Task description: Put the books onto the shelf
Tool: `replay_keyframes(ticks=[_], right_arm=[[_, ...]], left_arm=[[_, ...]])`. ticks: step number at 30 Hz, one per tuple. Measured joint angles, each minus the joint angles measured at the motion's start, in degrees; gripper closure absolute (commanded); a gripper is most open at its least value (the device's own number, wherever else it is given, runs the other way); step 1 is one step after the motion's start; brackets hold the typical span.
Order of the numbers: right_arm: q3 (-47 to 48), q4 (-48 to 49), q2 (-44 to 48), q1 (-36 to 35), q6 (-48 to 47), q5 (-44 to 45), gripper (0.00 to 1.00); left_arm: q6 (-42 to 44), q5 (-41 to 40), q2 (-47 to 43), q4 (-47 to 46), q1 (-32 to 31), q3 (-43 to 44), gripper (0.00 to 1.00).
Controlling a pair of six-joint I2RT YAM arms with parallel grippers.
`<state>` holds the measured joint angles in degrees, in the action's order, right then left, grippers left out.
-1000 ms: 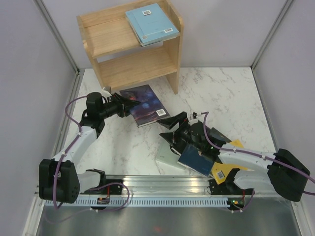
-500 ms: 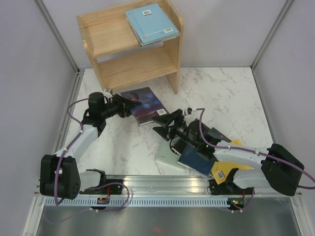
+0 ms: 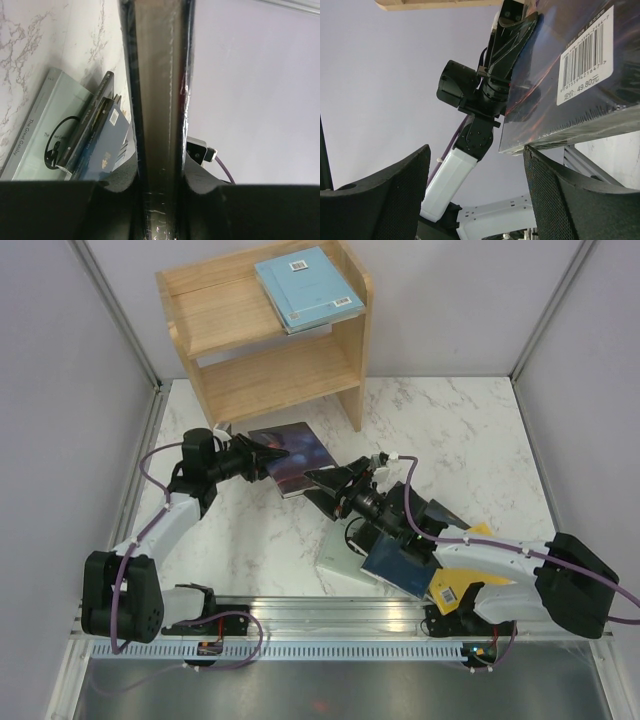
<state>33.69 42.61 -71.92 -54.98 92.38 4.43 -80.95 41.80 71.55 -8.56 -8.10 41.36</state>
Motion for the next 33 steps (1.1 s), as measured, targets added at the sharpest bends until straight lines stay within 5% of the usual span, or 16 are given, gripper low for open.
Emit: replay_keyframes(ticks=[8, 17, 33], right_arm=[[2.14, -3.26, -1.14, 0.04, -0.59, -2.21, 0.24], [2.08, -12.7, 7.76, -0.02, -1.73, -1.62, 0.24], [-0.57, -17.14, 5.62, -0.26, -0.63, -2.49, 0.25]], left_arm=[[0.0, -0.96, 0.0, 0.13, 0.24, -0.42, 0.98], [1.75, -0.79, 0.04, 2.97, -0.02, 0.0, 0.98], [4.09, -0.81, 0.04, 4.92, -0.02, 1.81, 0.98]])
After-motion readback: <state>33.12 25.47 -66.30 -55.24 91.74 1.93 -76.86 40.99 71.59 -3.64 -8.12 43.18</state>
